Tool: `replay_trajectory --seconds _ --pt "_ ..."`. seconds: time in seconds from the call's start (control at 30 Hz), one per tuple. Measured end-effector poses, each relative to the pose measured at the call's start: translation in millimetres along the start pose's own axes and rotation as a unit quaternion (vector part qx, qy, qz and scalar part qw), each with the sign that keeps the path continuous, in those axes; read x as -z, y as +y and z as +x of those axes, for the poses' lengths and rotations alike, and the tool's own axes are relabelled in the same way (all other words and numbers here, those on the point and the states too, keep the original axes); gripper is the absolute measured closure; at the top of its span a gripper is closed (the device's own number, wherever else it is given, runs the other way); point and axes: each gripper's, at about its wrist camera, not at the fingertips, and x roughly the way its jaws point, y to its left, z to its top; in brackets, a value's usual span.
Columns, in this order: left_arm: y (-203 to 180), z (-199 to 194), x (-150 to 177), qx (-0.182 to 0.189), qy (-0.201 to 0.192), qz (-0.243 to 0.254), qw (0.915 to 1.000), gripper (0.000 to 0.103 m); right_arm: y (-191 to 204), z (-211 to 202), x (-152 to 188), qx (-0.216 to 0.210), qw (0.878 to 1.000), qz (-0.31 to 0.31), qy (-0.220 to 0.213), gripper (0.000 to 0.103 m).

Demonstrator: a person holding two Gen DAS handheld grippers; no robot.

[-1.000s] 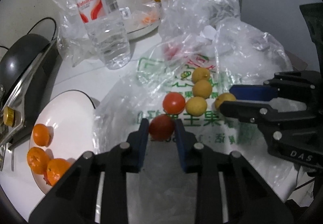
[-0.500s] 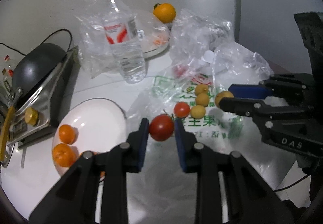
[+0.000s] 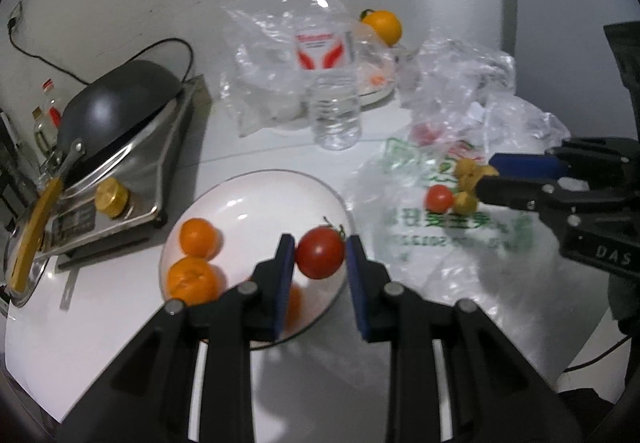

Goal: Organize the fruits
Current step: 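Grasp a small yellow fruit with the right tool while the left tool grasps a red tomato, then carry both fruits over the white plate and open both tools to release them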

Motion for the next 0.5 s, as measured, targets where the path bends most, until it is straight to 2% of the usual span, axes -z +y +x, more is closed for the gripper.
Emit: replay_trajectory --seconds 0.5 --pt "48.1 27.9 -11.3 -0.013 -0.010 -0.007 0.9998 0.076 31.6 39.7 -37.7 -0.021 0.999 -0.031 0.007 0.076"
